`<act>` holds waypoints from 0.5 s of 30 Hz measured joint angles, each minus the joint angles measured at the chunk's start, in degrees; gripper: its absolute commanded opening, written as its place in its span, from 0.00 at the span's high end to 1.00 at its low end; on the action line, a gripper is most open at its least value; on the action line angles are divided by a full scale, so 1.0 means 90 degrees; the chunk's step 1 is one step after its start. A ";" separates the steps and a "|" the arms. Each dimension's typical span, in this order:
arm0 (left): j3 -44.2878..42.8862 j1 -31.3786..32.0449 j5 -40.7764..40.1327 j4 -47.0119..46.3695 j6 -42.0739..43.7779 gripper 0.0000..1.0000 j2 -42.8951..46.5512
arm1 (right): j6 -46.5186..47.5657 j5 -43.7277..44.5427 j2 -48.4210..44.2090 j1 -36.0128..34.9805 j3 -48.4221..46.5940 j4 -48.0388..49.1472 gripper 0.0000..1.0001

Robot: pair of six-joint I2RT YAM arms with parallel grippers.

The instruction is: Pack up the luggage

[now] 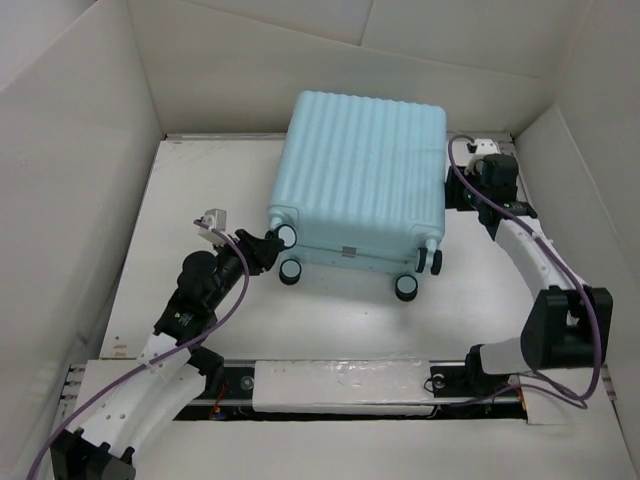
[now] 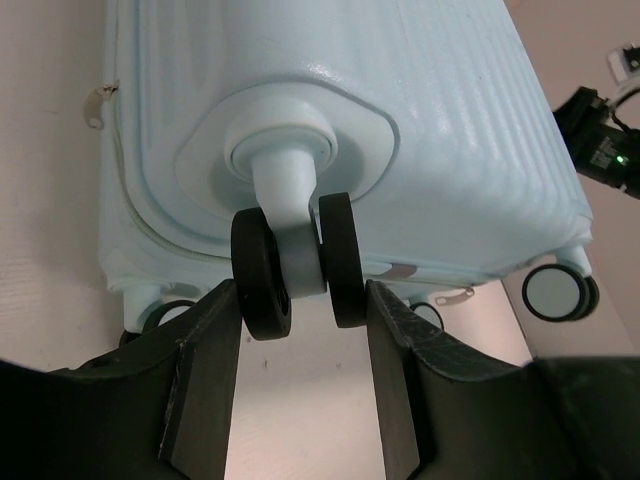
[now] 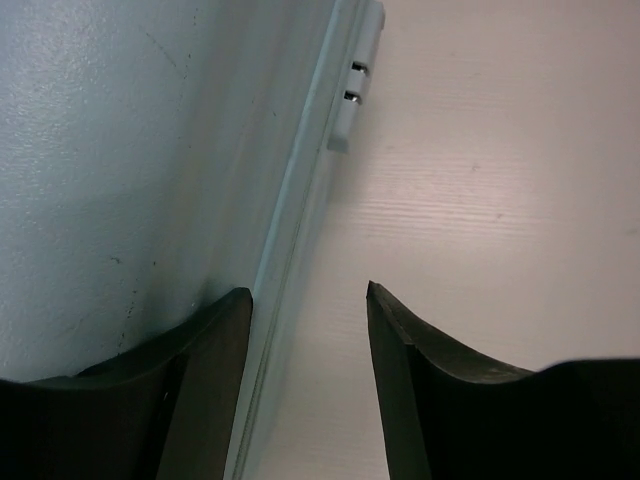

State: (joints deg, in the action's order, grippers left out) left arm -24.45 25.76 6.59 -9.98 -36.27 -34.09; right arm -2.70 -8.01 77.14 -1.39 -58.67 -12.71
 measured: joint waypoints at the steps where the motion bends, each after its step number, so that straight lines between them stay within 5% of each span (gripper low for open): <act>1: 0.0012 -0.0002 0.0000 0.0024 0.0000 1.00 0.0044 | -0.0010 -0.0102 0.0240 -0.0005 -0.0141 0.0051 0.42; 11: 0.0017 -0.0027 0.0359 0.0117 -0.0187 1.00 0.0211 | -0.0112 -0.0903 0.1608 -0.0243 -0.2589 0.0039 0.36; 15: 0.0024 0.0010 0.0678 0.0049 -0.0372 1.00 0.0197 | -0.0165 -0.1375 0.0974 -0.1311 -0.2917 0.0061 0.32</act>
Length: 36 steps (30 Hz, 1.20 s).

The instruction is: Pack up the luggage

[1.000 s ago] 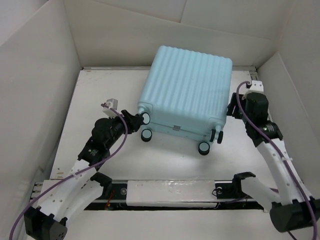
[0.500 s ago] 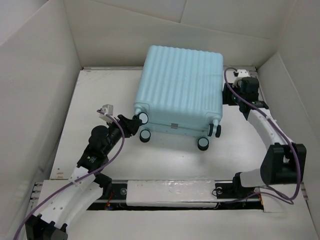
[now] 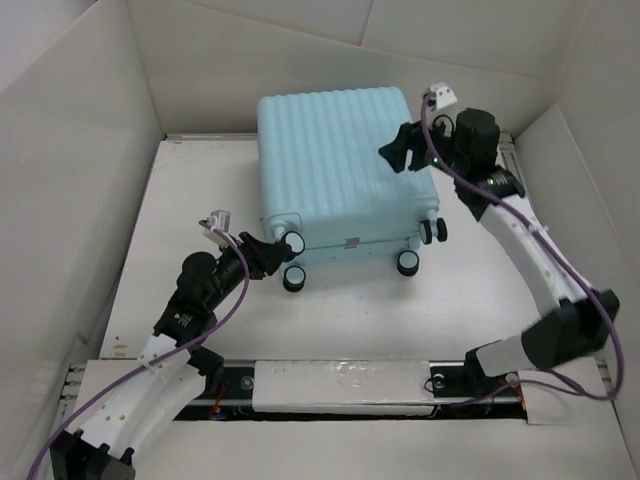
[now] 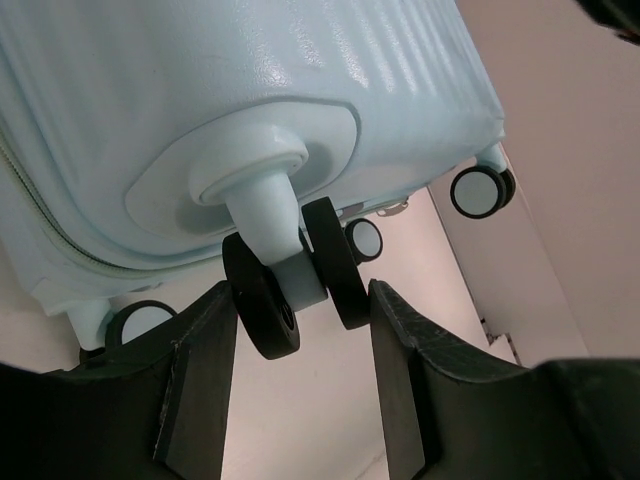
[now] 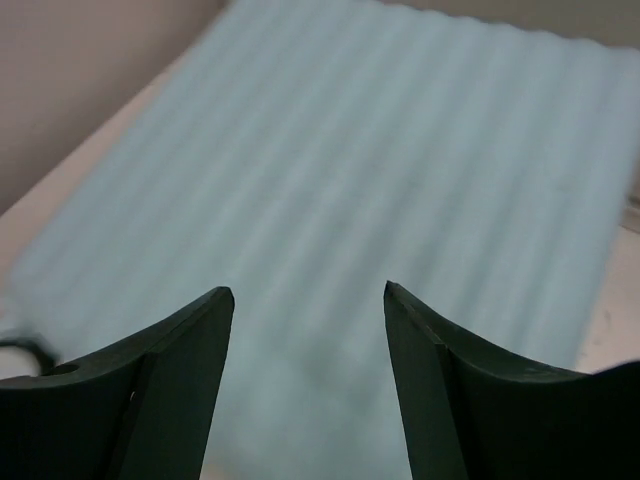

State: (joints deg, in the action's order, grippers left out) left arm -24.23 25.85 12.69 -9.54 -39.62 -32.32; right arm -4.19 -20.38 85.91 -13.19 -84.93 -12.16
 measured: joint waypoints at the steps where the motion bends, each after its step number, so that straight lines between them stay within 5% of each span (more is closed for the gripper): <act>1: 0.0000 0.0000 0.0029 -0.0017 -0.0022 1.00 -0.0019 | 0.0044 0.0036 -0.0423 -0.0406 0.0199 -0.0012 0.32; 4: 0.0000 -0.0002 0.0104 -0.0134 -0.0087 1.00 -0.0170 | 0.0080 0.0316 -0.2416 -0.1353 0.1727 0.0517 0.57; 5: 0.0000 0.0000 0.0148 -0.0182 -0.0126 1.00 -0.0231 | -0.0022 0.0452 -0.3334 -0.1586 0.2523 0.0860 0.79; 6: 0.0000 0.0000 0.0204 -0.0236 -0.0168 1.00 -0.0291 | -0.0124 0.0561 -0.4274 -0.1761 0.3349 0.1302 0.88; 10: 0.0000 0.0002 0.0408 -0.0454 -0.0299 1.00 -0.0454 | -0.0780 0.1384 -0.6783 -0.2392 0.6079 0.3194 1.00; 16: -0.0027 0.0010 0.0430 -0.0425 -0.0364 1.00 -0.0427 | -0.1032 0.2560 -0.5557 -0.2584 0.8046 0.3942 0.94; 23: -0.0039 0.0053 0.0262 -0.0267 -0.0318 1.00 -0.0289 | -0.0979 0.3189 -0.4299 -0.2171 0.8296 0.5586 0.68; 36: -0.0036 0.0075 0.0238 -0.0243 -0.0306 1.00 -0.0270 | -0.1008 0.3449 -0.2402 -0.1443 0.8524 0.7480 0.60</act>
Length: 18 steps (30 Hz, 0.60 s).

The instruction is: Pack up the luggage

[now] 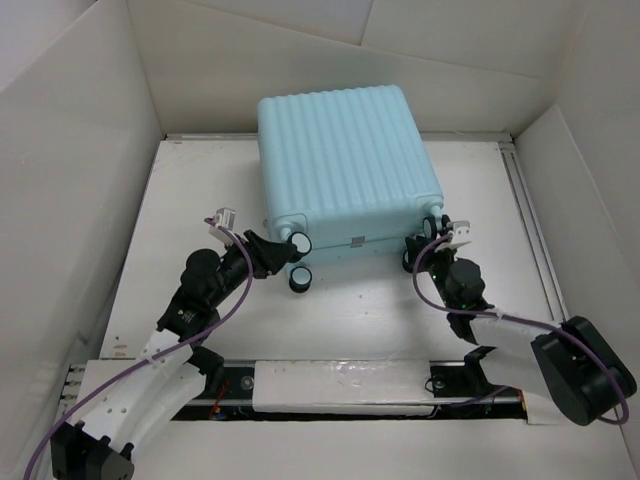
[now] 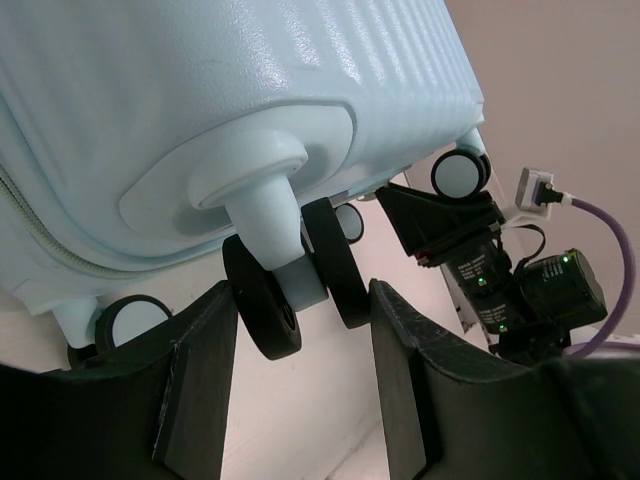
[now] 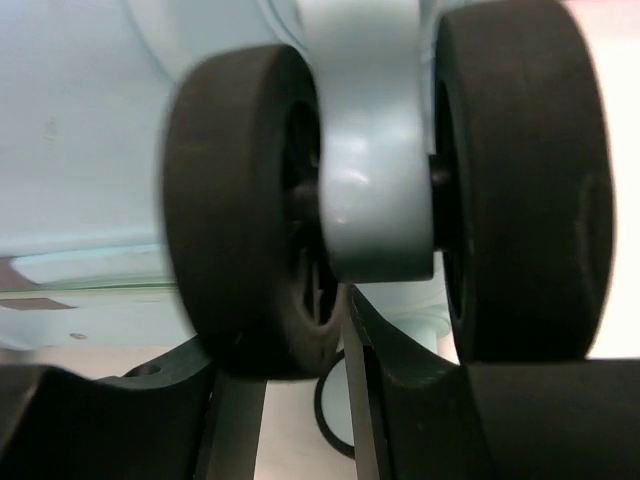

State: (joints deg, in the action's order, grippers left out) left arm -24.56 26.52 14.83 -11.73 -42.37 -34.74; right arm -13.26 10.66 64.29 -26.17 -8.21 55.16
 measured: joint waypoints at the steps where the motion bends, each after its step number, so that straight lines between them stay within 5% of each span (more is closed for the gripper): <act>1: -0.0002 0.0000 -0.0002 0.0002 0.0002 1.00 0.0002 | 0.0002 -0.0039 0.0107 0.0041 -0.0005 0.0066 0.63; 18: -0.0002 0.0010 0.0136 0.0058 0.0012 1.00 0.0056 | 0.0262 -0.0697 0.1115 0.0403 -0.0187 0.0678 1.00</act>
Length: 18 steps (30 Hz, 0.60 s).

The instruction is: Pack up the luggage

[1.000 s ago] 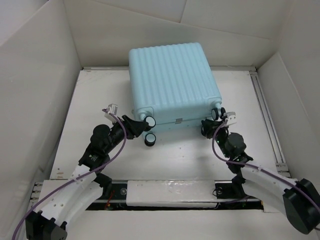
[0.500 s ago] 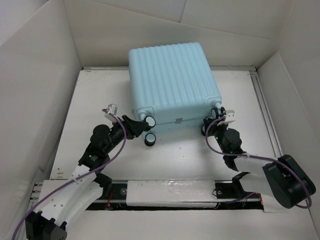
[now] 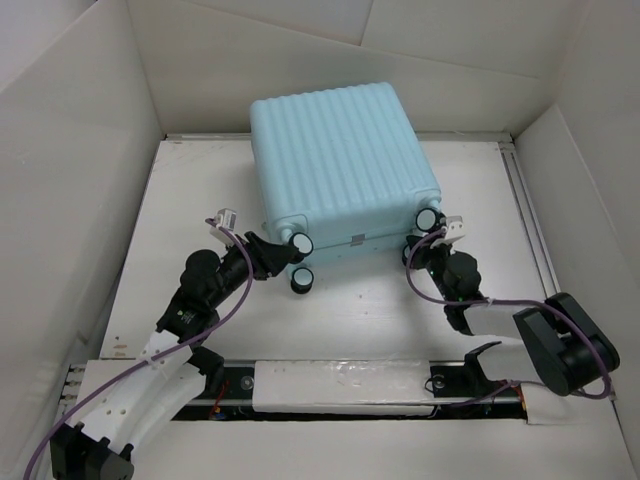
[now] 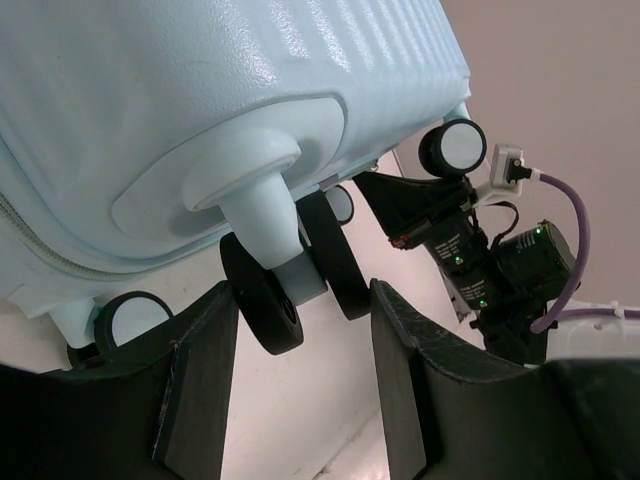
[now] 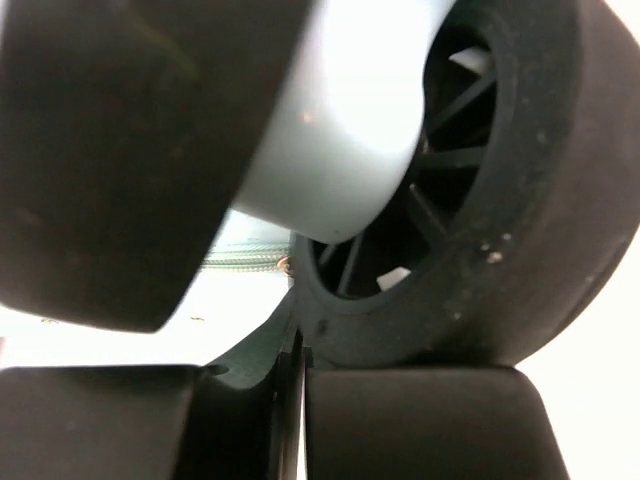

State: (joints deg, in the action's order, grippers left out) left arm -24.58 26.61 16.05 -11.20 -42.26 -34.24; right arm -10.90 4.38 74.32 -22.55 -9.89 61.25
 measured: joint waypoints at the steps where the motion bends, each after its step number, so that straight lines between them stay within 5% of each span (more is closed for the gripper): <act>1: 0.0000 0.0002 0.0007 0.0000 0.0000 1.00 -0.0002 | 0.0024 -0.0022 0.0032 0.0000 -0.0022 0.0007 1.00; 9: 0.0000 0.0002 0.0080 -0.0027 0.0051 1.00 -0.0046 | 0.0092 -0.0100 -0.0019 -0.0102 -0.0036 0.0015 1.00; 18: 0.0000 0.0000 0.0187 -0.0253 0.0019 1.00 -0.0321 | 0.0114 0.1158 -0.0503 -0.1496 0.0010 -0.0396 1.00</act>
State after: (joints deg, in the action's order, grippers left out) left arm -24.58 26.61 17.74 -13.47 -42.09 -37.12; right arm -9.87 14.81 69.80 -36.01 -9.80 57.69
